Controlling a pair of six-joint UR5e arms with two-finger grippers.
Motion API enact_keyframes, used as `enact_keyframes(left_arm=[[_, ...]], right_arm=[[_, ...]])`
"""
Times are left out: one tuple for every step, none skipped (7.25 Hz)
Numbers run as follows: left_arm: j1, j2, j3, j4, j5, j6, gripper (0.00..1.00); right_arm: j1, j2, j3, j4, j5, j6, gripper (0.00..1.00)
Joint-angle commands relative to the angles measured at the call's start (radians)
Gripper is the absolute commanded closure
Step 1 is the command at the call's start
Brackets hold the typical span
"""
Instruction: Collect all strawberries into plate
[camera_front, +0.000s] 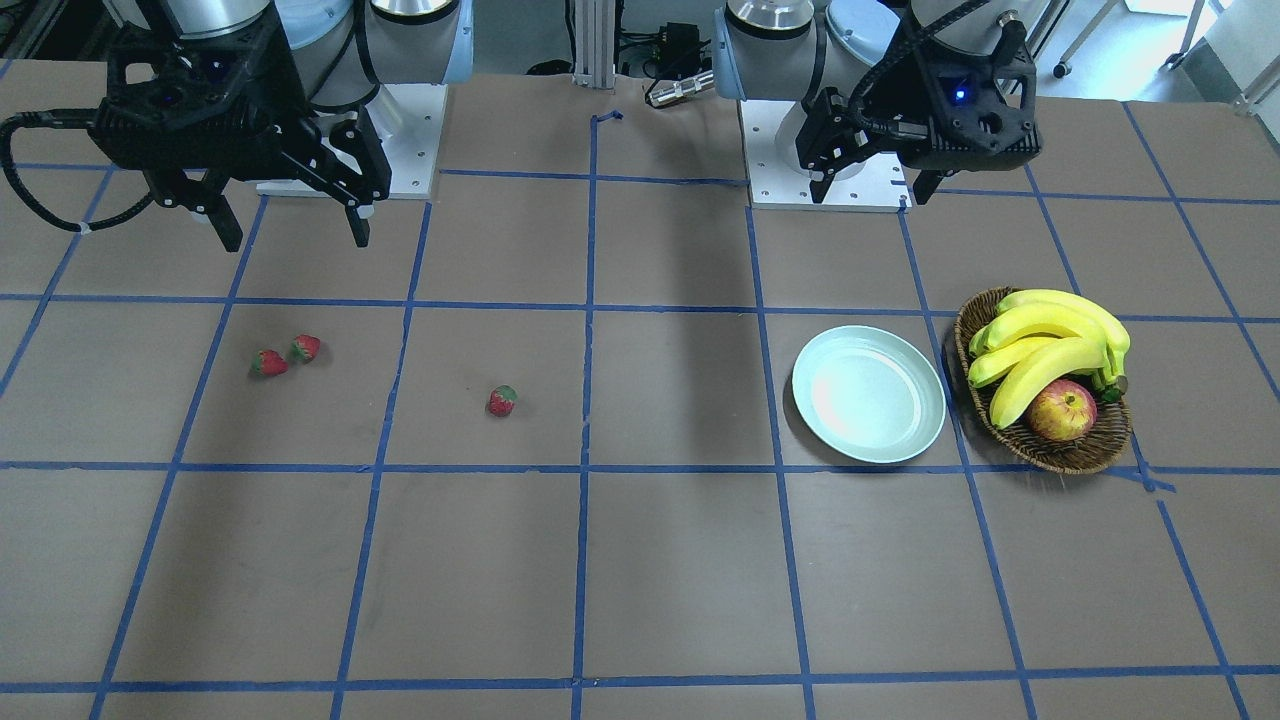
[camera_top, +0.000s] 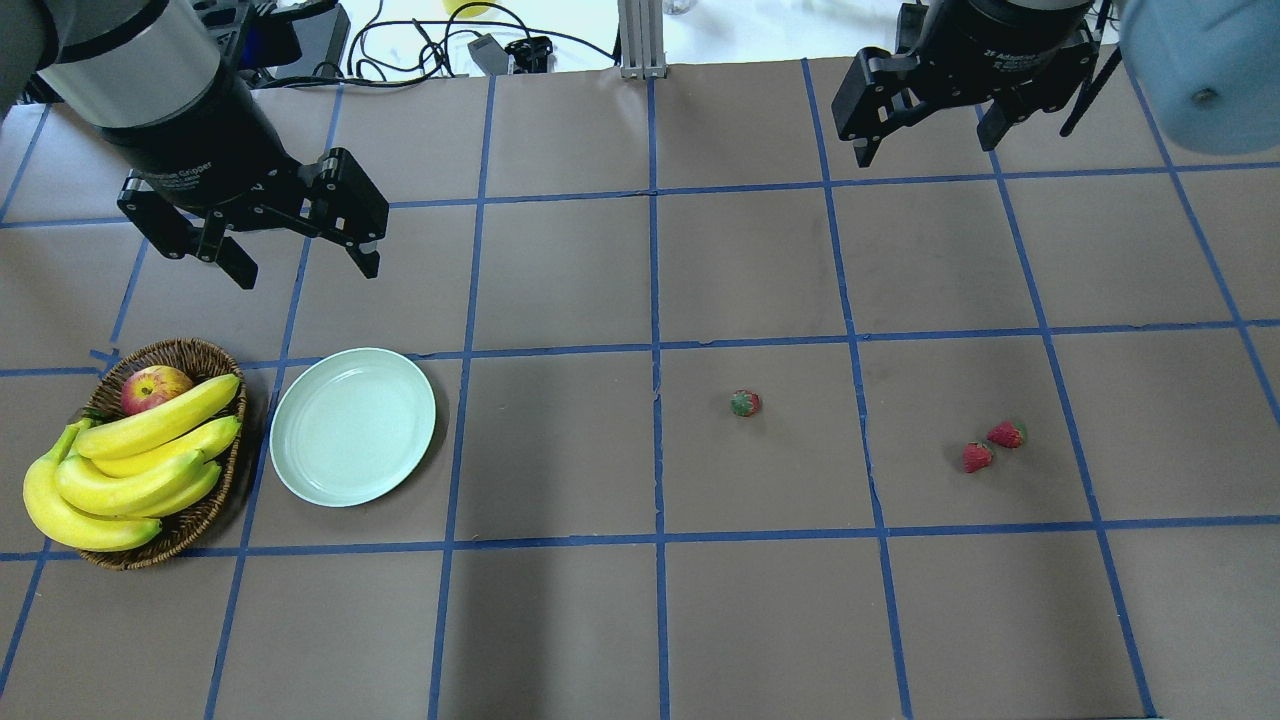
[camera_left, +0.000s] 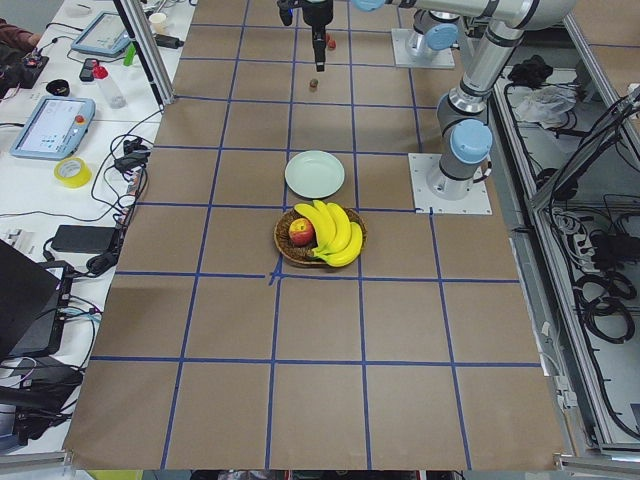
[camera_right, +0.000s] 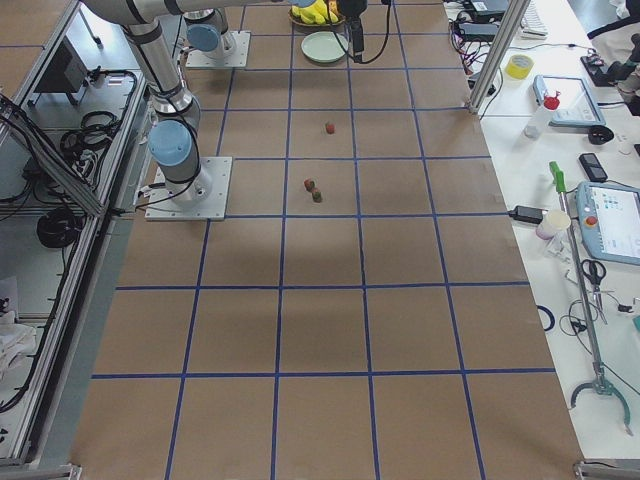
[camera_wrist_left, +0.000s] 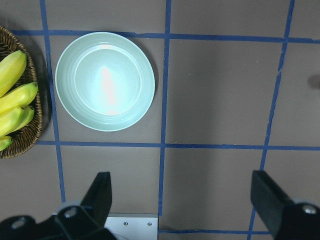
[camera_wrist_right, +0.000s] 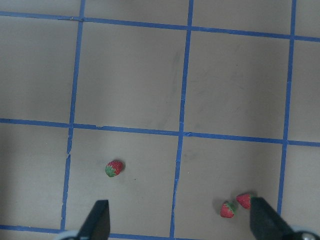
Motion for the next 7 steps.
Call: enact_keyframes(left_arm=[[0.0,-0.002,0.0,0.0,0.0,-0.002,0.0],[0.0,-0.002,0.0,0.001,0.0,-0.002,0.0],[0.0,-0.005,0.0,0.001,0.0,-0.003,0.0],[0.0,-0.008,0.0,0.003,-0.002,-0.003,0.0],[0.0,-0.012,0.0,0.006,-0.002,-0.006,0.0],[0.0,-0.019,0.0,0.021,-0.002,-0.006,0.0],[0.0,-0.02,-0.002,0.032,-0.002,-0.002,0.0]], right_arm=[[0.001,-0.009,0.016,0.0,0.0,0.0,0.0],[0.001,-0.011,0.017,-0.001,0.0,0.0,0.0],[0.001,-0.011,0.017,-0.002,0.0,-0.001,0.0],[0.001,-0.013,0.017,-0.002,0.0,-0.001,0.0],[0.001,-0.013,0.019,-0.002,0.002,-0.003,0.0],[0.001,-0.013,0.019,-0.002,0.002,-0.003,0.0],[0.001,-0.013,0.019,-0.002,0.0,-0.001,0.0]])
